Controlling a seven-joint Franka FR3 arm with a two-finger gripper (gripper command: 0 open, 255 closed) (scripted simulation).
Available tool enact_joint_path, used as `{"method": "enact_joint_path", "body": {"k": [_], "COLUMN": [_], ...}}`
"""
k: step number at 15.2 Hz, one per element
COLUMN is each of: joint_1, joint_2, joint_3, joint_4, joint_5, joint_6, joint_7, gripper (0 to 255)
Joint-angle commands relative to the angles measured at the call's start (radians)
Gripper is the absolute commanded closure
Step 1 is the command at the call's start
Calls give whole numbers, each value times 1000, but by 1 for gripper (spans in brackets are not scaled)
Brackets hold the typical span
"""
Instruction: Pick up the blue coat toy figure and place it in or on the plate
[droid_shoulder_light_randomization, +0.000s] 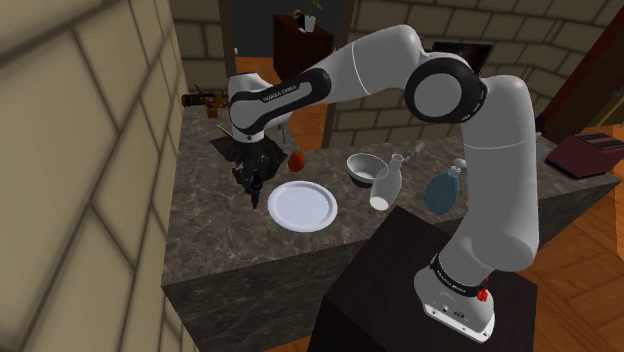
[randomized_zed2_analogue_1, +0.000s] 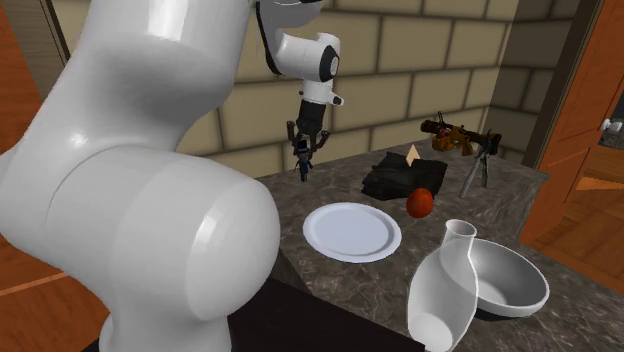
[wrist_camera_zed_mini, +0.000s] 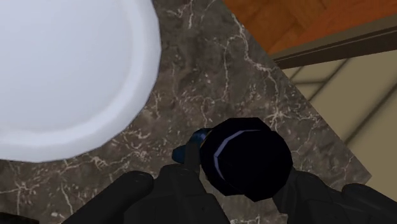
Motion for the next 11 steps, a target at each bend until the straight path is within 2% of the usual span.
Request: {"method": "enact_joint_path", "body": {"k": [1, 11], "joint_1": [-32, -178], "joint_2": [-54, -203], "joint_3": [-6, -68], "joint_4": [-72, -257], "joint_5": [7, 14], "joint_6": [13, 21], "joint_7": [-39, -242], "gripper": [255, 255]}}
